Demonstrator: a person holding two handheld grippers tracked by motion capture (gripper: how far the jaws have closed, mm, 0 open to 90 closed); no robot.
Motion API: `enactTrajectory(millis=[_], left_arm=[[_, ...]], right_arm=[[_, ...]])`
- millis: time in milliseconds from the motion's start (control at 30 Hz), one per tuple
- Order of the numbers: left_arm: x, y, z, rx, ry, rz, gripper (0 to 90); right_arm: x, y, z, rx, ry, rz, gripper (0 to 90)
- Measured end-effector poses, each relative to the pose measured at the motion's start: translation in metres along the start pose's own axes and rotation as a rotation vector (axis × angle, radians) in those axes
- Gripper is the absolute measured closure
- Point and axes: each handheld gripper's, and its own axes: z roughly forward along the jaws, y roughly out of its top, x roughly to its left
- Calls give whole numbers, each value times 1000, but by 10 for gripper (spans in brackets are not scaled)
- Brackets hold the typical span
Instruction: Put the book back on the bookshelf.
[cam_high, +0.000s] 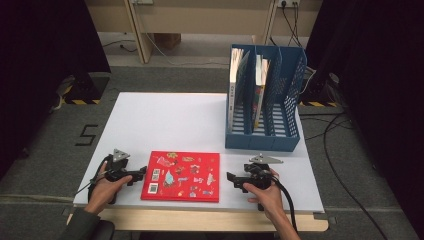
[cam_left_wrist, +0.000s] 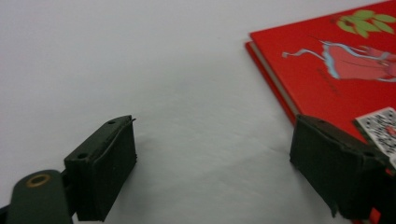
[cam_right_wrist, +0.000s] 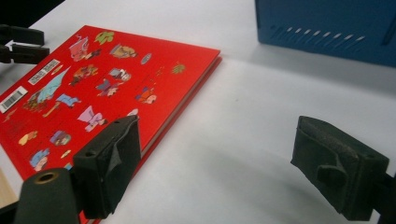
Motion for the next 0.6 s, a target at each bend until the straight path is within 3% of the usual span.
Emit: enactTrajectory(millis=[133, 300, 600], left_arm=[[-4, 1, -2, 6, 2, -3, 193], [-14, 2, -5, 6, -8, 19, 402], [-35, 4, -5, 2, -9, 57, 527]], right_arm=[[3, -2, 3, 17, 1, -1, 164], [3, -4, 5, 26, 4, 4, 164], [3, -5, 6, 35, 6, 19, 168]])
